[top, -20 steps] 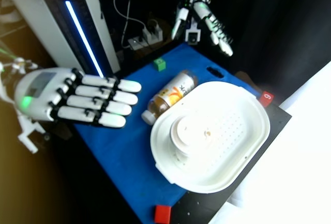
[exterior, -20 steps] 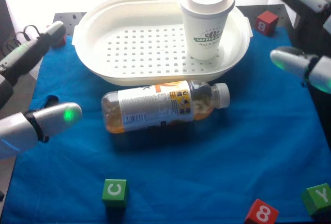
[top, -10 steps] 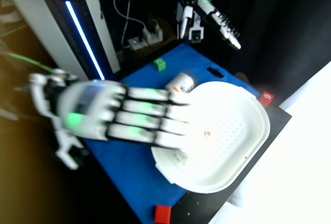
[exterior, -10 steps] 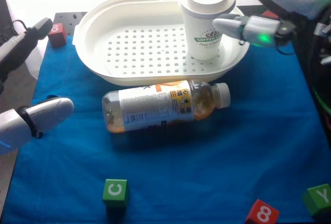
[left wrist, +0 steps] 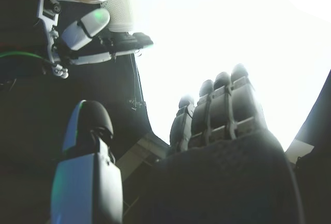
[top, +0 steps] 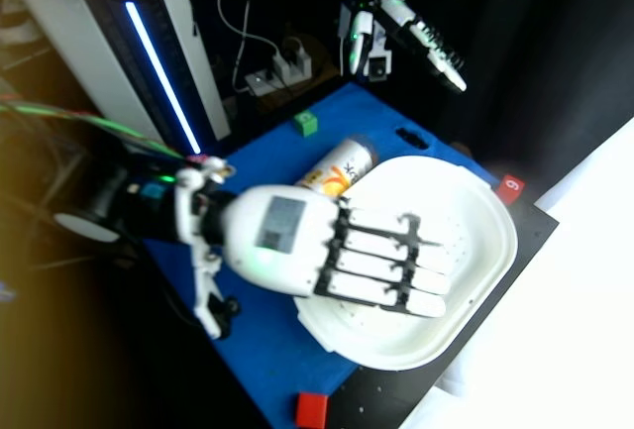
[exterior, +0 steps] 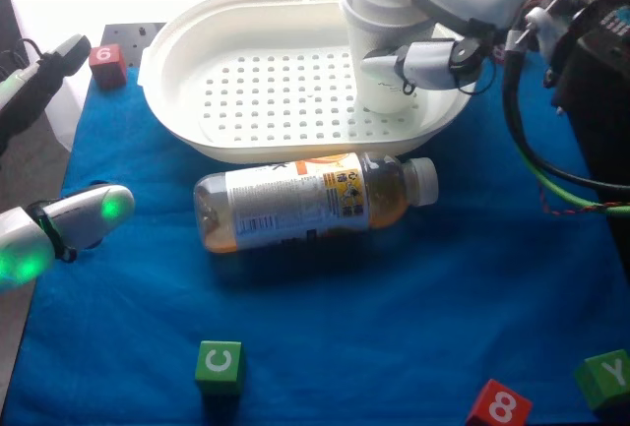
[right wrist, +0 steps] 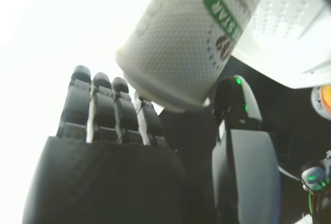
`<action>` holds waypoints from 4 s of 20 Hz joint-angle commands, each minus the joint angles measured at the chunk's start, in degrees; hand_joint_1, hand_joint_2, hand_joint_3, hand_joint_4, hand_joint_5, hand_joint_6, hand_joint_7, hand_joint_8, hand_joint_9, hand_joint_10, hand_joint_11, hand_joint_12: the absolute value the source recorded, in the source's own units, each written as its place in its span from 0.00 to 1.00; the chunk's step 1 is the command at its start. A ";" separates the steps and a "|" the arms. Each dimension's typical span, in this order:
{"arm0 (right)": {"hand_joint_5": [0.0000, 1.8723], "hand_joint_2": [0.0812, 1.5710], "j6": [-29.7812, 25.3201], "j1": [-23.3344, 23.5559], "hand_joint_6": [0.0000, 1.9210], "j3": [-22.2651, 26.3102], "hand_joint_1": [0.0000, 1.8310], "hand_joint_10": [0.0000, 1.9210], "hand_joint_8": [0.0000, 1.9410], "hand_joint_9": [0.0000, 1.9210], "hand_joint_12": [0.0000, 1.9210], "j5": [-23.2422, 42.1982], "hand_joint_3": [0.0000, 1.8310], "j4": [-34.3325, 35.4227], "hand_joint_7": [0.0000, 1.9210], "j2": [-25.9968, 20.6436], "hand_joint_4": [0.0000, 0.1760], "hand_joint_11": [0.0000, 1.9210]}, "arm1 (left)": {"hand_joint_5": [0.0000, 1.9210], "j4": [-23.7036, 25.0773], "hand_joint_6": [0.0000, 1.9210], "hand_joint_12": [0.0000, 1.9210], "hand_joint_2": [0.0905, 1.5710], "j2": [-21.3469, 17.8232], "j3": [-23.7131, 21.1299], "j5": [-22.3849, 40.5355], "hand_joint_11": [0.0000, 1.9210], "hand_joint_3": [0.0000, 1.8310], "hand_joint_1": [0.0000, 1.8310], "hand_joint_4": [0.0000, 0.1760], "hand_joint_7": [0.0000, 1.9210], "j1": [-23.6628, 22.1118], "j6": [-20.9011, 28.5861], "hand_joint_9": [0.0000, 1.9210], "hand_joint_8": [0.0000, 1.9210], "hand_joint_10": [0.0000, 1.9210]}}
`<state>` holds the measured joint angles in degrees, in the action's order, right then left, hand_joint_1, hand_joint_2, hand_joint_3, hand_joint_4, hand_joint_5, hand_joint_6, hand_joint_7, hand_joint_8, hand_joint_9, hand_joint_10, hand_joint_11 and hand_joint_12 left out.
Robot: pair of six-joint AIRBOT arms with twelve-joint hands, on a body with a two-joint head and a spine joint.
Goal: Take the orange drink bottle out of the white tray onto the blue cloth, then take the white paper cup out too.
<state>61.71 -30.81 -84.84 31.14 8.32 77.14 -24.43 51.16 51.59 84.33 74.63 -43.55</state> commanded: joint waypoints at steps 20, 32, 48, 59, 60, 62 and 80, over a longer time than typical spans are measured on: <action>0.01 0.76 0.11 1.93 0.66 10.44 0.49 0.78 0.57 0.15 1.00 14.62 0.00 -2.87 0.12 -9.04 0.00 0.14 | 0.00 -0.70 0.00 0.00 0.72 0.39 -0.04 8.60 0.00 0.00 0.26 0.66 0.00 0.72 0.57 0.00 0.00 0.00; 0.02 0.78 -0.01 -9.96 0.57 29.78 0.54 0.79 0.74 0.12 0.99 32.37 0.00 -6.90 0.13 -27.04 0.00 0.01 | 0.01 -3.09 0.00 0.00 0.71 0.36 -0.64 11.18 0.00 0.00 0.27 0.69 0.00 3.09 1.11 0.00 0.00 0.00; 0.00 0.78 -0.95 -24.79 0.27 28.92 0.33 0.59 0.37 0.02 0.94 32.06 0.00 3.41 0.00 -22.98 0.00 0.02 | 0.00 -4.86 0.00 0.00 0.73 0.33 -1.25 13.09 0.00 0.00 0.27 0.69 0.00 4.24 1.25 0.00 0.00 0.00; 0.00 0.65 -1.39 -27.41 0.00 34.78 0.27 0.00 0.00 0.00 0.00 40.63 0.00 2.82 0.00 -28.56 0.83 0.00 | 0.00 -6.79 0.00 0.00 0.73 0.32 -1.66 14.70 0.00 0.00 0.26 0.95 0.00 5.74 1.59 0.00 0.00 0.00; 0.00 0.64 -1.91 -27.55 0.00 35.25 0.28 0.00 0.00 0.00 0.00 41.96 0.00 2.38 0.00 -29.15 0.91 0.00 | 0.00 -6.80 0.00 0.00 0.73 0.31 -1.66 14.70 0.00 0.00 0.25 0.81 0.00 5.74 1.59 0.00 0.00 0.00; 0.00 0.64 -4.53 -27.77 0.00 35.79 0.24 0.00 0.00 0.00 0.00 45.75 0.00 1.06 0.00 -30.70 0.70 0.00 | 0.00 -6.78 0.00 0.00 0.76 0.27 -1.65 14.70 0.00 0.01 0.27 0.85 0.00 5.74 1.58 0.00 0.00 0.00; 0.00 0.79 -8.01 -27.33 0.00 35.55 0.32 0.00 0.00 0.00 1.00 61.52 0.00 3.76 0.00 -35.22 0.04 0.00 | 0.03 -2.07 0.00 0.11 0.70 -1.67 0.46 14.85 0.00 0.02 0.35 0.95 0.00 0.17 0.33 0.00 0.00 0.00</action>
<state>53.95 -58.70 -49.25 85.62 11.64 42.11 -27.22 49.76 51.79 92.29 75.26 -43.46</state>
